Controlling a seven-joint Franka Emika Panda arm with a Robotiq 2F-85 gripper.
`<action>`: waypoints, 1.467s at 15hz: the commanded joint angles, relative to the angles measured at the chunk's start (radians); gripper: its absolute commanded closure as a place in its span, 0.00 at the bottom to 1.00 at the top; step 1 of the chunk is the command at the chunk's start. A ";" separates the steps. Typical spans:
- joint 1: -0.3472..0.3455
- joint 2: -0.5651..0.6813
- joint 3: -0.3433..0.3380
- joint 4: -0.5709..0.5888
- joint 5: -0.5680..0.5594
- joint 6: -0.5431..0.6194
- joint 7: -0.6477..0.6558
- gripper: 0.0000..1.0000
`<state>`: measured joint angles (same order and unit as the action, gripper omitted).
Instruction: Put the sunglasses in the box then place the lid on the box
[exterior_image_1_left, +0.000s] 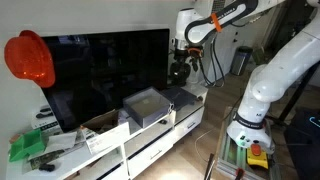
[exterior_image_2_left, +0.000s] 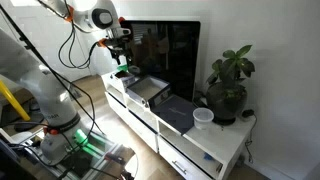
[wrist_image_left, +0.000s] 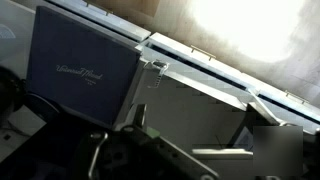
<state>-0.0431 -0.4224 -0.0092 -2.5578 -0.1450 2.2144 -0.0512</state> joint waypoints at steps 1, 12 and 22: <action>0.003 0.000 -0.003 0.001 -0.001 -0.002 0.001 0.00; -0.033 0.113 0.005 -0.054 -0.007 0.084 0.138 0.00; -0.040 0.549 -0.066 -0.055 0.422 0.487 -0.228 0.00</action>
<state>-0.0733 0.0303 -0.0913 -2.6578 0.1613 2.6697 -0.1147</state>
